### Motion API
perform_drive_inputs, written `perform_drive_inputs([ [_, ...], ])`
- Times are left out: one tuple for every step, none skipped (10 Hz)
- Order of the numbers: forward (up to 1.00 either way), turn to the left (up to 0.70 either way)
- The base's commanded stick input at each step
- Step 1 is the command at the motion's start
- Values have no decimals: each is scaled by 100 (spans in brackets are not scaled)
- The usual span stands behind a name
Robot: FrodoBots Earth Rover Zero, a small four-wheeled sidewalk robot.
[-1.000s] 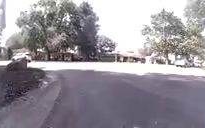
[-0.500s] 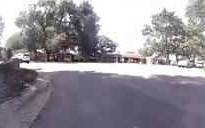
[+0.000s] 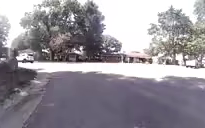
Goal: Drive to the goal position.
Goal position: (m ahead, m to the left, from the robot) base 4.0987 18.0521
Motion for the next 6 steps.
perform_drive_inputs([
  [100,3],
  [100,3],
  [100,34],
  [100,40],
  [100,40],
  [100,36],
])
